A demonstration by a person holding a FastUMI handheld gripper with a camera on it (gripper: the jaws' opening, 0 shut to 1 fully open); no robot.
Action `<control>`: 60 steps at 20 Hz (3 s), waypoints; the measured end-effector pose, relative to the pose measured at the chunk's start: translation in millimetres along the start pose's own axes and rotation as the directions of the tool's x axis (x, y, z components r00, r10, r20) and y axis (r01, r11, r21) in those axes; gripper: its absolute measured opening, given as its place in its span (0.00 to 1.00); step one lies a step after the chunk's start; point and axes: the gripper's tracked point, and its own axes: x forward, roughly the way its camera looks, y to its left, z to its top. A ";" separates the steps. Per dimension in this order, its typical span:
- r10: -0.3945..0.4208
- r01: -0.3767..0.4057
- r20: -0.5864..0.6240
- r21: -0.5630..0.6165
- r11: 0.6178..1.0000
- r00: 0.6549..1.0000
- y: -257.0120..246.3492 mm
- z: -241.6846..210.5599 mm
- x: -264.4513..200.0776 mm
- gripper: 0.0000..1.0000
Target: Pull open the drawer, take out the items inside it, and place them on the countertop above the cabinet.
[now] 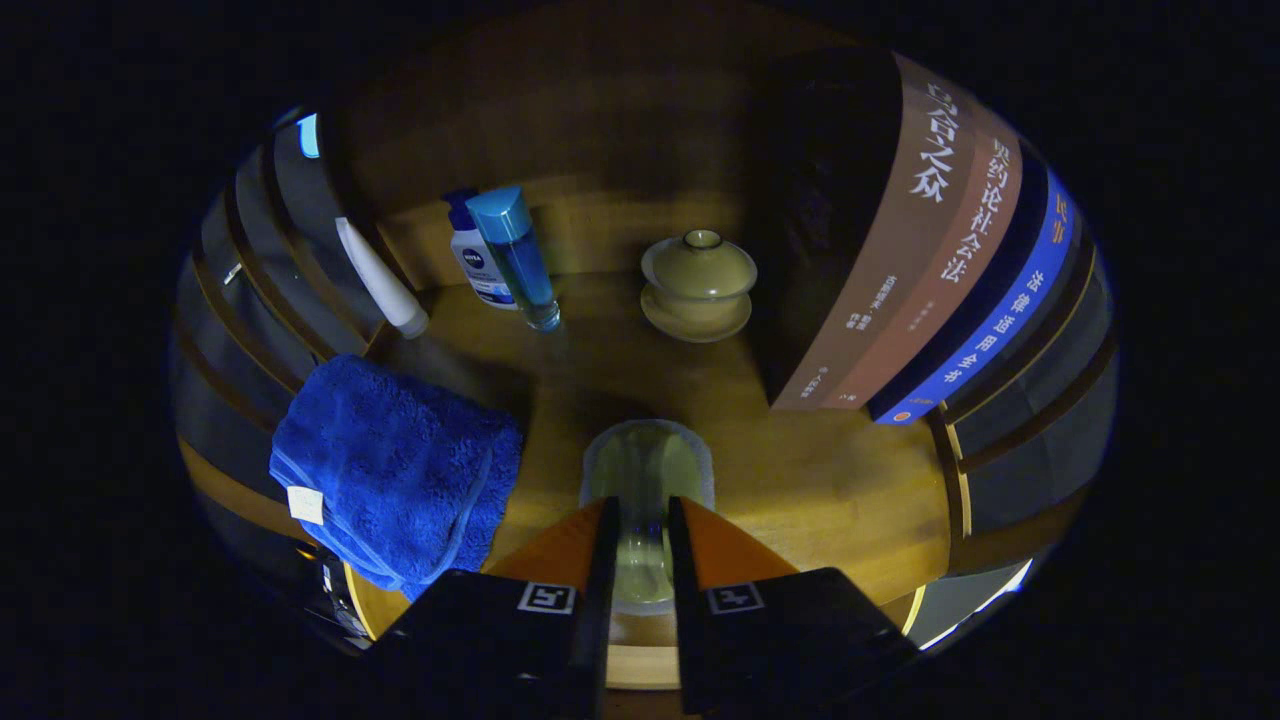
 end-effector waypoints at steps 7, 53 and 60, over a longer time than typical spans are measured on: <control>0.034 -0.036 0.125 0.013 0.999 0.992 5.6 -6.3 -33.1 0.98; 0.041 -0.087 0.691 0.032 0.996 0.722 37.1 -290.1 -94.8 1.00; 0.010 -0.017 0.707 0.002 1.000 0.707 38.7 -270.4 -89.7 0.98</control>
